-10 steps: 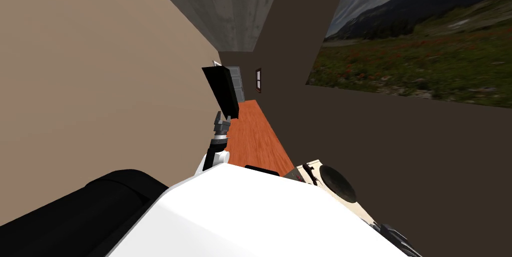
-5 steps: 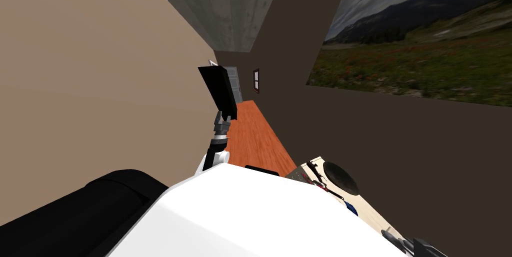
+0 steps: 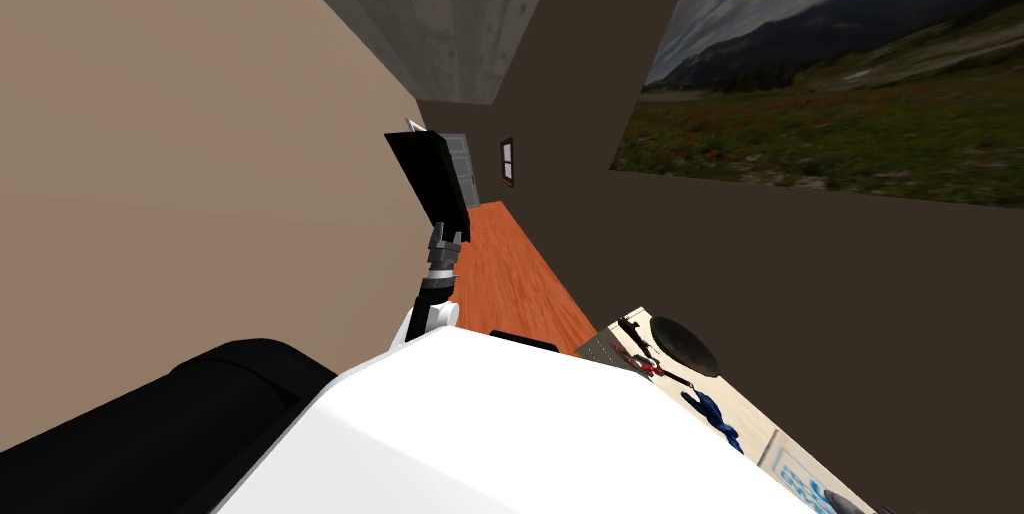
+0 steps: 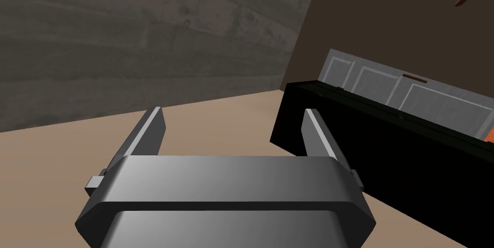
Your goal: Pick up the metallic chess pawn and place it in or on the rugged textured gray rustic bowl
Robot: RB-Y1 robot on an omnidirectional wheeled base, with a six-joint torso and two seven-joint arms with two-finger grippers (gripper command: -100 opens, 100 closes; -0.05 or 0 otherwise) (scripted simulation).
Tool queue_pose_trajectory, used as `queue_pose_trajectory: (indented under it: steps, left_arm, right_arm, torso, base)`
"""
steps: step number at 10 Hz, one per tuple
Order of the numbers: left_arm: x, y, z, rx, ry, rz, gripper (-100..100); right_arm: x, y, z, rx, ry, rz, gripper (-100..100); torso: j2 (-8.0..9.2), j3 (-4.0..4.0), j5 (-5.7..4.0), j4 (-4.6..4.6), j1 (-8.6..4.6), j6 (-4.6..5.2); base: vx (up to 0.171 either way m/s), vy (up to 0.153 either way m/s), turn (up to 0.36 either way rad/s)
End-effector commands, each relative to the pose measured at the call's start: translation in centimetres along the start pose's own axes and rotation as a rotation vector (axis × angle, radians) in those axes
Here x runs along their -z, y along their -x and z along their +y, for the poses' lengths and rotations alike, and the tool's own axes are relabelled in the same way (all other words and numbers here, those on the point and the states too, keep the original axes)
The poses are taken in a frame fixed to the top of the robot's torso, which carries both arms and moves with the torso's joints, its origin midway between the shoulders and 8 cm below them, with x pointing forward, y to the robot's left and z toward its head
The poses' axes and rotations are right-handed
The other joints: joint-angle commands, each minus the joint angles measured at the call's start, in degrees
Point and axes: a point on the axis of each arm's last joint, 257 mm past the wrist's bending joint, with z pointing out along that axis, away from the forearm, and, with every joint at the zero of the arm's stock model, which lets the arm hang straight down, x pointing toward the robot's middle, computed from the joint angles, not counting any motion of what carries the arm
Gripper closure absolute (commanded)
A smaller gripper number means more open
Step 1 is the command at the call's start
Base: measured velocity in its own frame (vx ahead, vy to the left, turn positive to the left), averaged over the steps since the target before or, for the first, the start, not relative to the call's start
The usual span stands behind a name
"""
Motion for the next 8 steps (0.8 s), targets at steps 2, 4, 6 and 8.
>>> queue_pose_trajectory:
  steps: [2,4,6,8]
  left_arm:
    - [0.0,0.0,0.0,0.0,0.0,0.0,0]
    - [0.0,0.0,0.0,0.0,0.0,0.0,0]
    - [0.0,0.0,0.0,0.0,0.0,0.0,0]
    - [0.0,0.0,0.0,0.0,0.0,0.0,0]
  right_arm:
    - [2.0,-3.2,-1.7,0.026,0.019,0.022,100]
    - [3.4,-5.3,-3.1,0.041,0.029,0.041,100]
    - [4.6,-7.0,-4.2,0.049,0.039,0.058,100]
    - [6.1,-8.7,-5.1,0.049,0.053,0.079,100]
  torso:
    - [-0.02,-0.02,-0.01,-0.01,0.15,0.02]
    - [-0.08,-0.05,0.01,-0.02,0.16,-0.02]
    - [0.04,0.02,-0.04,0.01,0.06,-0.04]
    - [-0.1,-0.06,-0.07,-0.02,0.02,-0.04]
  base:
    - [0.028,0.162,-0.16]
    - [0.005,0.128,-0.127]
    - [0.002,0.115,-0.1]
    - [0.033,0.114,-0.097]
